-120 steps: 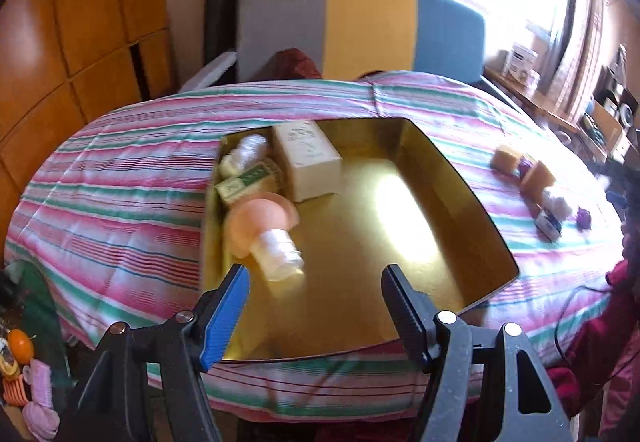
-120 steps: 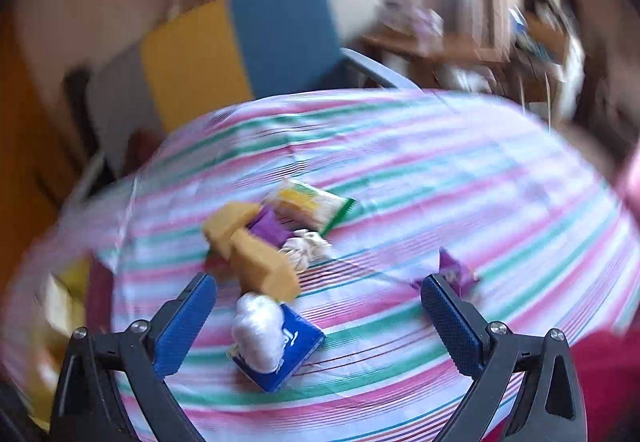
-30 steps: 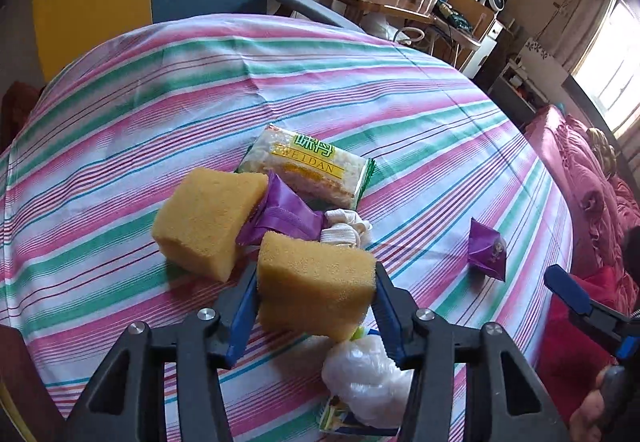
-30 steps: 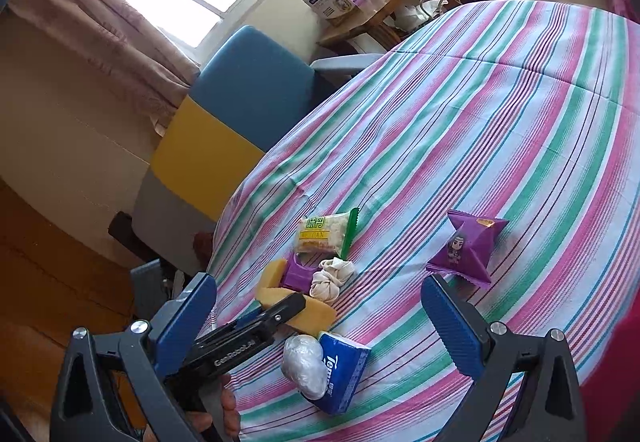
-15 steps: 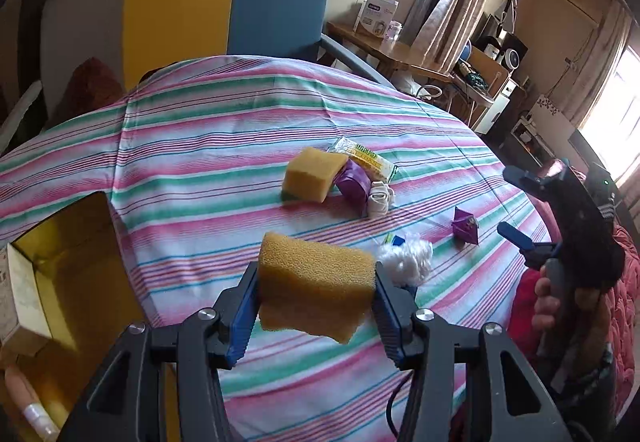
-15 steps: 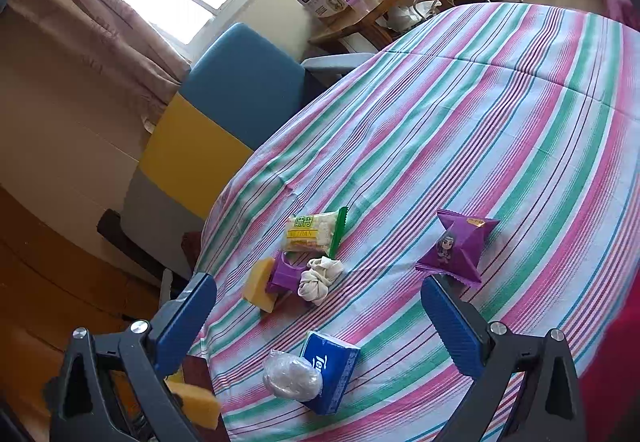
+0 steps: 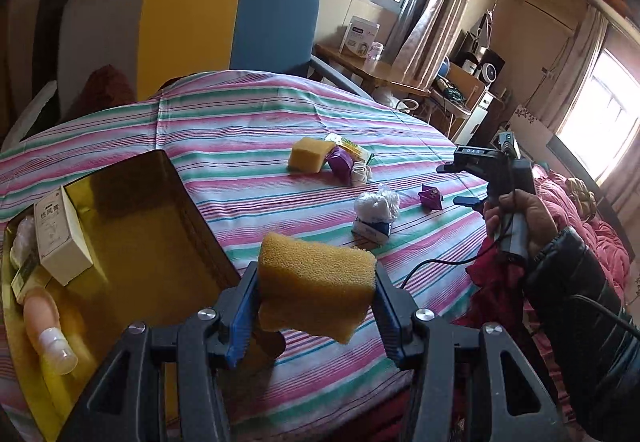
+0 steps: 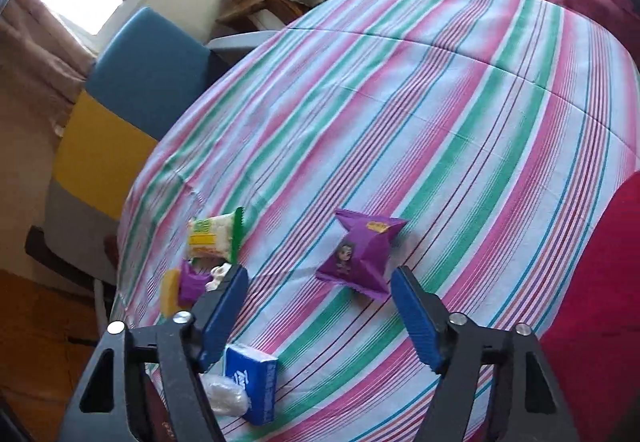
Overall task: Organize objects
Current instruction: 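Carry the sponge into the tray while the right gripper grasps a purple snack packet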
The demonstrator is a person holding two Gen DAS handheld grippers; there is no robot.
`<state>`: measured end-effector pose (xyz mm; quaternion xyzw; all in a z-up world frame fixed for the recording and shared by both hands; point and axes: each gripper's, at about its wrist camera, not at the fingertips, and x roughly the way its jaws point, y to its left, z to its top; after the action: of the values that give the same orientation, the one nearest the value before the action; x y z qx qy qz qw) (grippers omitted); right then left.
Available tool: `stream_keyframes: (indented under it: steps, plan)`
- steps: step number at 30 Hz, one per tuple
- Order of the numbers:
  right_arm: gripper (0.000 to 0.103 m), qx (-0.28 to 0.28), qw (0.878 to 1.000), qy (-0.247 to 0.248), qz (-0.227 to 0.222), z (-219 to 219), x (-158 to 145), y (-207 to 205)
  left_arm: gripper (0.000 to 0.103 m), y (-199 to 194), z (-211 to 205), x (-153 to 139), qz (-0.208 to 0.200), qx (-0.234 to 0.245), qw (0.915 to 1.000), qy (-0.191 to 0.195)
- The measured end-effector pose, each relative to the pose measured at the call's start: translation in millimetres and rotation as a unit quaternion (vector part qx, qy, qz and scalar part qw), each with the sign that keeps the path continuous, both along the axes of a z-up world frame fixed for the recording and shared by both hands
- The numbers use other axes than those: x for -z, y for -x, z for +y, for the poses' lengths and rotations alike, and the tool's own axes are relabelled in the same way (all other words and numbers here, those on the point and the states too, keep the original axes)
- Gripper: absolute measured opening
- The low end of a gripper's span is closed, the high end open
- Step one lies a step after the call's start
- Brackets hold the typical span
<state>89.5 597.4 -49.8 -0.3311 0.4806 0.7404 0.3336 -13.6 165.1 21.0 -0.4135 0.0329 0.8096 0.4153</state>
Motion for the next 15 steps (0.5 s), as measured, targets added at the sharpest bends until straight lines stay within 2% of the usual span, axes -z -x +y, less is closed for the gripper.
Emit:
stream_keyframes:
  steps: [3, 7, 8, 9, 10, 15]
  plan:
    - [0.065, 0.009, 1.000, 0.020, -0.021, 14, 14, 9, 0.053, 2, -17, -1, -0.006, -0.016, 0.9998, -0.013]
    - [0.061, 0.005, 0.998, 0.014, -0.055, 23, 29, 28, 0.053, 3, -44, -5, -0.005, -0.039, 0.9990, -0.022]
    - [0.055, 0.000, 0.998, 0.011, -0.067, 23, 33, 34, 0.053, 5, -51, -6, -0.005, -0.045, 0.9987, -0.024]
    - [0.043, -0.008, 0.997, 0.004, -0.078, 24, 36, 39, 0.053, 6, -62, -7, -0.006, -0.055, 0.9981, -0.027]
    - [0.035, -0.021, 0.995, -0.007, -0.097, 23, 39, 45, 0.053, 7, -72, -8, -0.007, -0.066, 0.9974, -0.028]
    - [0.033, -0.072, 0.984, -0.056, -0.155, 14, 41, 65, 0.053, 16, -138, -3, -0.019, -0.147, 0.9889, -0.017]
